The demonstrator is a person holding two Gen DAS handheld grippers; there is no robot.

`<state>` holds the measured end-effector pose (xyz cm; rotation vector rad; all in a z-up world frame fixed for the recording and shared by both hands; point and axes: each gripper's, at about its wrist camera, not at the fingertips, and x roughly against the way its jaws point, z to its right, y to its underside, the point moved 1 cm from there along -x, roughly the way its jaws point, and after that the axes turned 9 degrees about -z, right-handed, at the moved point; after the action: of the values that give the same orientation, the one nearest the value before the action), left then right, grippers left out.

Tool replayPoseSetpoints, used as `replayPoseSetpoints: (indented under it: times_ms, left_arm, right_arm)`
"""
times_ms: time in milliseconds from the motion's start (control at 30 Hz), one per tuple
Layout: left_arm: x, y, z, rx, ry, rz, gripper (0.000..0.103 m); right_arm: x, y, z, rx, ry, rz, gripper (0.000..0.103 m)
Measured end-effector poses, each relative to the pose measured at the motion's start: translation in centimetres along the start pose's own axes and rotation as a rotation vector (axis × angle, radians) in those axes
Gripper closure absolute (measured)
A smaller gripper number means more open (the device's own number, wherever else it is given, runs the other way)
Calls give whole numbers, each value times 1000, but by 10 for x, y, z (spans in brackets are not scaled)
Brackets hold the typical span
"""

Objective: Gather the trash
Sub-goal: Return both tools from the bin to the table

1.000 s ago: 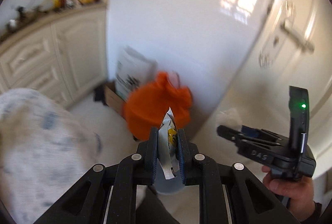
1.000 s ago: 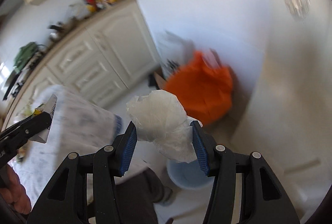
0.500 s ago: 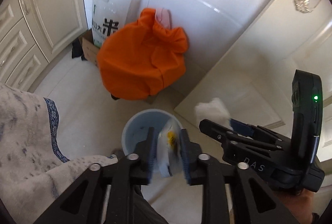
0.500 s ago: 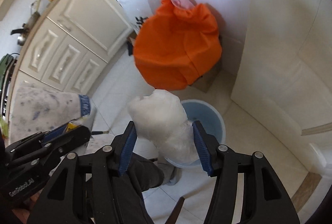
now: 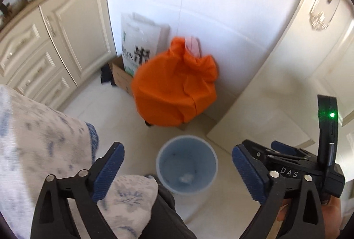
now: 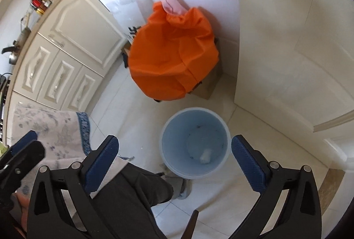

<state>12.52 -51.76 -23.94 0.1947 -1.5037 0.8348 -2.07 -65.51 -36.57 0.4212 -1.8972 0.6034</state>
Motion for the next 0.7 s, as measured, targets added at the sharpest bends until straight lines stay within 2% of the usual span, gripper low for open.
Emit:
replayPoseSetpoints:
  times_ms: [133, 367, 533, 700]
  left_arm:
    - [32, 8, -4, 9, 4, 61, 6]
    - [97, 48, -20, 19, -11, 149, 6]
    - [152, 76, -42, 80, -10, 243, 3]
    - [216, 112, -70, 133, -60, 353, 1]
  right_arm:
    - [13, 4, -14, 32, 0, 26, 0]
    - [32, 11, -39, 71, -14, 52, 0]
    - [66, 10, -78, 143, -50, 115, 0]
    - [105, 13, -133, 247, -104, 192, 0]
